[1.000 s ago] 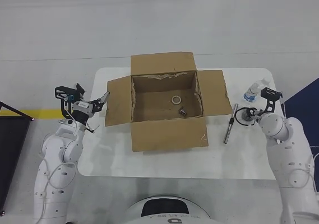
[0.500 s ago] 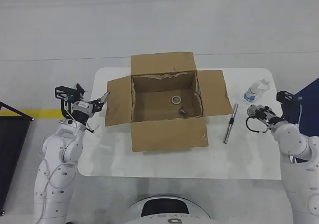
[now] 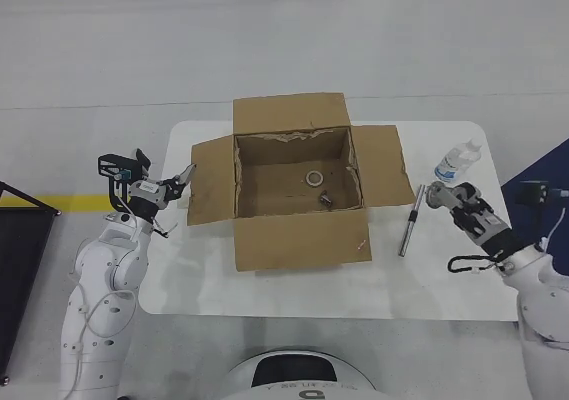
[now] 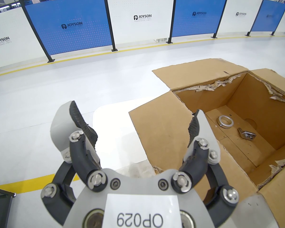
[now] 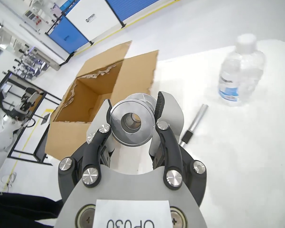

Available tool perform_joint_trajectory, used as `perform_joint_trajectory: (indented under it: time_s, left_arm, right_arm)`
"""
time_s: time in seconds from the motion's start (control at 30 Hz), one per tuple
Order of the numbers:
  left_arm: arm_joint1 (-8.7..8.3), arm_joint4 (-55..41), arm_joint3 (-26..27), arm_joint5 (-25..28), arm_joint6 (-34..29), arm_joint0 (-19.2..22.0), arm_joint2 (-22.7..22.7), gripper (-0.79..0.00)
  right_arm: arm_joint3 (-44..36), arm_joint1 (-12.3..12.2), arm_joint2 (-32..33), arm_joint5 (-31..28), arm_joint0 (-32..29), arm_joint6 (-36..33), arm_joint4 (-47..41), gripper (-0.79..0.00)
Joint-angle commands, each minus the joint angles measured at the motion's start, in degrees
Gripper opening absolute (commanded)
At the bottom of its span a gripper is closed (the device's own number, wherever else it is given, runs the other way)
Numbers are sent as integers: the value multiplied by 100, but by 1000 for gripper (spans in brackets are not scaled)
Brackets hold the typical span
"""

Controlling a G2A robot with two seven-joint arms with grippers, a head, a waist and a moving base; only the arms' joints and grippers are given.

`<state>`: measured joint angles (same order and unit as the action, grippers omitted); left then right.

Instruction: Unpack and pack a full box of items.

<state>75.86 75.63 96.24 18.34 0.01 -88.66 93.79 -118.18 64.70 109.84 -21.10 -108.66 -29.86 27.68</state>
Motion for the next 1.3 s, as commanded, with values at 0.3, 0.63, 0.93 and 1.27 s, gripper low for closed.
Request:
perform_joint_trajectory:
  time_s: [0.3,0.63,0.93,1.27]
  left_arm:
    - [0,0,0,0,0,0,0,0]
    - [0,0,0,0,0,0,0,0]
    - [0,0,0,0,0,0,0,0]
    - [0,0,0,0,0,0,0,0]
  right_arm:
    - [-1370,-12,-1732,421,642,-706,1234,-785]
    - [-289,134,-3514,2077,2649,-1139,1996,-785]
    - [1711,550,-5490,3519,4350,-1077,2818,-785]
    - [3530,997,-6498,4063,5328,-1169,2782,-785]
